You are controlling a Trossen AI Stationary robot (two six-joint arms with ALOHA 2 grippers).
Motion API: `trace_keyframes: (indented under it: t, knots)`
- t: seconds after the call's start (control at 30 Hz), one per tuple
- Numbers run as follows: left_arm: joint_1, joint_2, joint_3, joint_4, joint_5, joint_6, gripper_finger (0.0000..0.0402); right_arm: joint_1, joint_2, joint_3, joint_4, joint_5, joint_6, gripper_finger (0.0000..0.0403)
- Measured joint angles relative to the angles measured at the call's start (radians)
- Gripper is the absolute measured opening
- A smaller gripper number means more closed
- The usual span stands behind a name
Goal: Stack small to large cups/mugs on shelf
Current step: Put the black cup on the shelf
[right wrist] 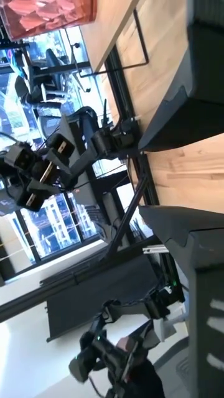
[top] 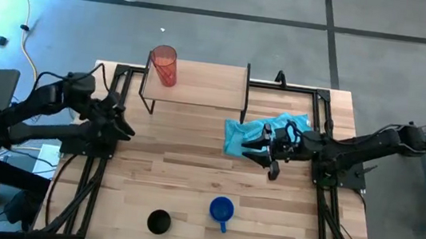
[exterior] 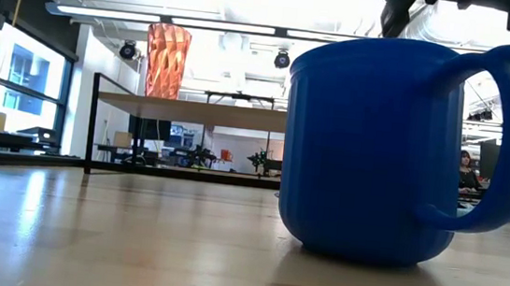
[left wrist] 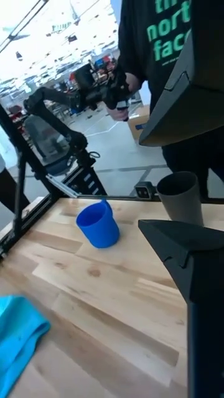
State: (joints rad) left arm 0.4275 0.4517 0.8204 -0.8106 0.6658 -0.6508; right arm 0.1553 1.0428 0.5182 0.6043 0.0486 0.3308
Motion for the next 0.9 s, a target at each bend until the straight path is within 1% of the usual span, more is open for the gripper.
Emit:
trace_keyframes:
  t: [0.17,0.43,0.53,0.63,0.8,0.9]
  knots:
    - [-0.208,0.082,0.000,0.036,-0.148,-0.039,0.0192,-0.005,0.000,0.000,-0.013,0.001,-0.025,0.0144]
    - [-0.557,0.294,0.000,0.076,-0.372,-0.112,0.0192,-0.005,0.000,0.000,-0.040,0.004,-0.020,0.0144]
    - [-0.671,0.381,0.000,0.138,-0.437,-0.144,0.0192,-0.005,0.000,0.000,-0.043,0.004,-0.018,0.0144]
    - [-0.760,0.457,0.000,0.230,-0.500,-0.169,0.0192,-0.005,0.000,0.000,-0.048,0.004,-0.022,0.0144]
    - [-0.872,0.562,0.000,0.373,-0.626,-0.215,0.0192,-0.005,0.000,0.000,-0.057,0.001,-0.025,0.0144]
    - [-0.932,0.621,0.000,0.427,-0.691,-0.249,0.0192,-0.005,0.000,0.000,-0.080,-0.024,-0.025,0.0144]
